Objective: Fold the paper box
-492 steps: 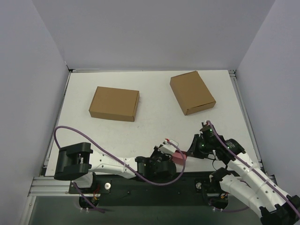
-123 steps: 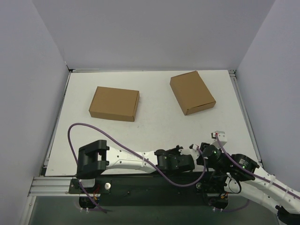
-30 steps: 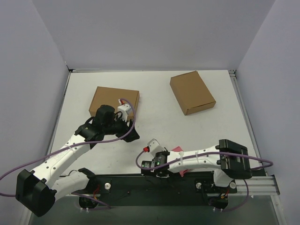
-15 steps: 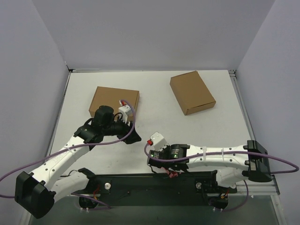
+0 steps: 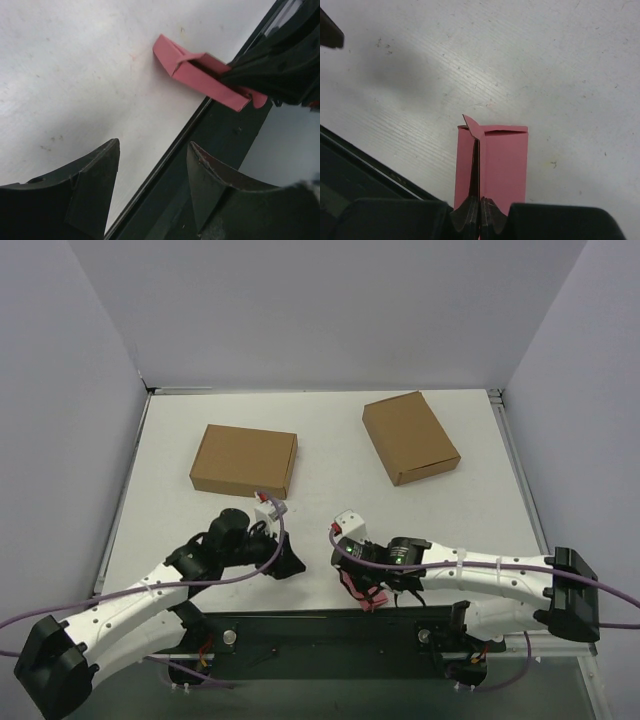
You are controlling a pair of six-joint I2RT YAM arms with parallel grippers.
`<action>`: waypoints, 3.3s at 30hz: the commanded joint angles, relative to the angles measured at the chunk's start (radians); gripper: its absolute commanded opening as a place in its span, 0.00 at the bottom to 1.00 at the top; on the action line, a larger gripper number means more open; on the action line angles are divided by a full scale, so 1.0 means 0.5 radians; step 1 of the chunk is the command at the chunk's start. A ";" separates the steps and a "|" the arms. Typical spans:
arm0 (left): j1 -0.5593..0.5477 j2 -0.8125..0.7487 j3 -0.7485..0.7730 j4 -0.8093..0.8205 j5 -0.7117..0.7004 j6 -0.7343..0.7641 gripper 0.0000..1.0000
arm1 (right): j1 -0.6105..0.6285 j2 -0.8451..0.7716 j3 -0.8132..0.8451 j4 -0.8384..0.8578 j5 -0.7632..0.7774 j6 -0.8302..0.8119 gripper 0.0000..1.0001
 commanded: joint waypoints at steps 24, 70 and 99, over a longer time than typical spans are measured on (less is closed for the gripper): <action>-0.620 0.063 -0.671 1.153 -0.646 -0.261 0.65 | -0.659 -0.448 -0.441 0.510 -0.981 -0.368 0.02; -0.810 0.591 -0.530 1.535 -0.809 -0.099 0.62 | -0.757 -0.540 -0.505 0.621 -1.147 -0.037 0.68; -0.914 1.016 -0.383 1.868 -0.646 -0.175 0.64 | -0.702 -0.651 -0.619 0.737 -1.073 0.438 0.67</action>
